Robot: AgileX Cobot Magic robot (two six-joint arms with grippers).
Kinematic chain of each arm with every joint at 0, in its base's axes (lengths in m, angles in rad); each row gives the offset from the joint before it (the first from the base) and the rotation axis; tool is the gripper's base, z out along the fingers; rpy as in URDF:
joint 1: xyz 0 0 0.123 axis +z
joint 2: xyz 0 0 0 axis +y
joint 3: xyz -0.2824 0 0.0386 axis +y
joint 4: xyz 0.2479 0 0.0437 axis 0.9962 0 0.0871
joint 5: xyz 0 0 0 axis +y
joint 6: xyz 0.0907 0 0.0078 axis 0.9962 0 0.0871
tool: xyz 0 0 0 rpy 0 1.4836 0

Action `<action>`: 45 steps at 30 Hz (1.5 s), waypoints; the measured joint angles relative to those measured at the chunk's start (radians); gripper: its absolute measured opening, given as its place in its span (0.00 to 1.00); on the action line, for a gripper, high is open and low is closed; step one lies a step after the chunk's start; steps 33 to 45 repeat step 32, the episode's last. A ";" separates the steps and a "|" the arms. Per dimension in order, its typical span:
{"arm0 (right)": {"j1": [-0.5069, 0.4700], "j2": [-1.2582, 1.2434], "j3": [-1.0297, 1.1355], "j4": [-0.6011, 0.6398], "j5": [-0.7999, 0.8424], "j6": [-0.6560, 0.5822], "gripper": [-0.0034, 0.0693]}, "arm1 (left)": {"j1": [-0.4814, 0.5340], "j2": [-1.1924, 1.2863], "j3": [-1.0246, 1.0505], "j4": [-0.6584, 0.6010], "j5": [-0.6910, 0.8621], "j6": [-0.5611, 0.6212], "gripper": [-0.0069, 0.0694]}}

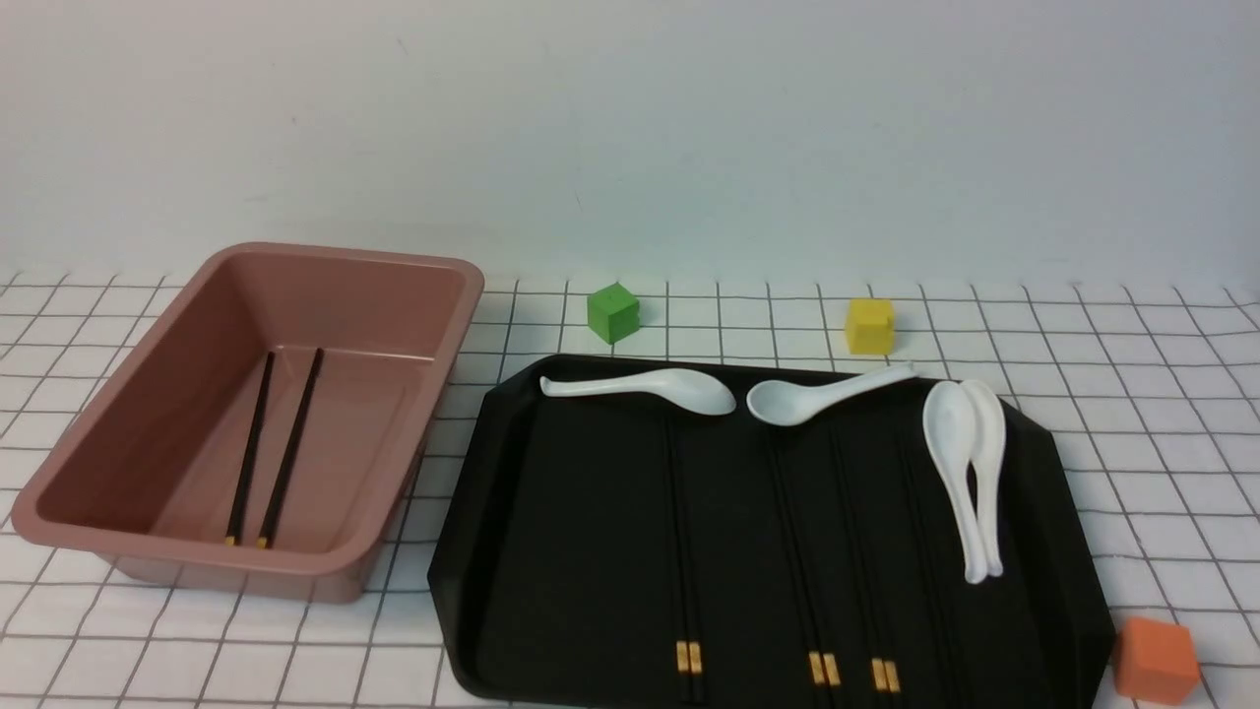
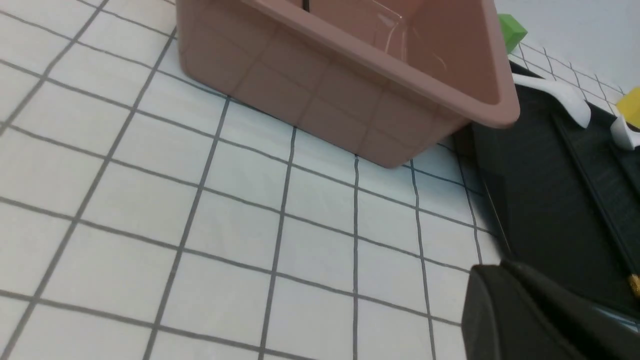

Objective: On white black tablecloth take chopsticks from black tray and put them in box.

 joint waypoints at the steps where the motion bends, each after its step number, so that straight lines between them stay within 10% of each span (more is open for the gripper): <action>1: 0.000 0.000 0.000 0.000 0.000 0.000 0.38 | 0.000 0.000 0.000 0.000 0.000 0.000 0.08; 45: 0.000 0.000 0.000 0.000 0.000 0.000 0.38 | 0.000 0.000 0.000 0.000 0.000 0.000 0.10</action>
